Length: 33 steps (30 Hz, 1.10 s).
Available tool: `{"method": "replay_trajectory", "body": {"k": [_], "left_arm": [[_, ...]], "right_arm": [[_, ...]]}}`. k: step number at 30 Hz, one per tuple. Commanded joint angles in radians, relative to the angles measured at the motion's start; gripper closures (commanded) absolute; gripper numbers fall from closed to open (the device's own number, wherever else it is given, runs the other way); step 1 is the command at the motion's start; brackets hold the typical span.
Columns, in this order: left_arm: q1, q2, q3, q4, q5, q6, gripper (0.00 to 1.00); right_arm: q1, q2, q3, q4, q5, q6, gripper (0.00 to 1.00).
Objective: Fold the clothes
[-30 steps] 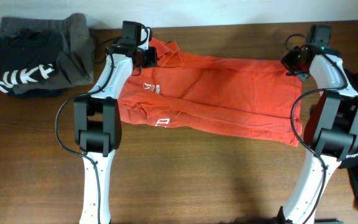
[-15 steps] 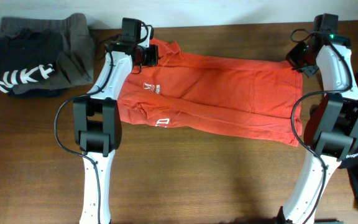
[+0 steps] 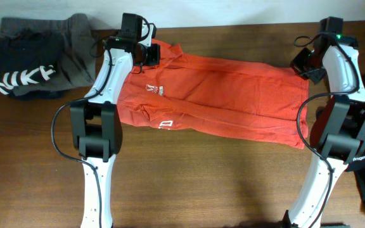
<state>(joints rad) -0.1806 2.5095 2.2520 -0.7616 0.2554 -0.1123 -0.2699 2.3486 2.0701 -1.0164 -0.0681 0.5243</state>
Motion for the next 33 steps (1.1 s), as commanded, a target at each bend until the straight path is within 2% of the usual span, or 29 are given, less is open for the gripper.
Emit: {"method": "replay_trajectory", "body": {"k": [1,19,25,33], "left_arm": [[0.016,-0.072,0.025,-0.033,0.011,0.017,1.00],[0.080,-0.181,0.025,-0.234,0.011,0.035,1.00],[0.080,-0.181,0.025,-0.323,0.011,0.035,1.00],[0.079,-0.181,0.025,-0.429,0.011,0.035,1.00]], "right_arm": [[-0.006,-0.063,0.024,-0.044,0.028,-0.023,0.96],[-0.006,-0.076,0.024,-0.156,0.033,-0.050,0.96],[-0.006,-0.130,0.024,-0.193,0.104,-0.049,0.96],[-0.006,-0.188,0.024,-0.336,0.134,-0.050,0.96]]}}
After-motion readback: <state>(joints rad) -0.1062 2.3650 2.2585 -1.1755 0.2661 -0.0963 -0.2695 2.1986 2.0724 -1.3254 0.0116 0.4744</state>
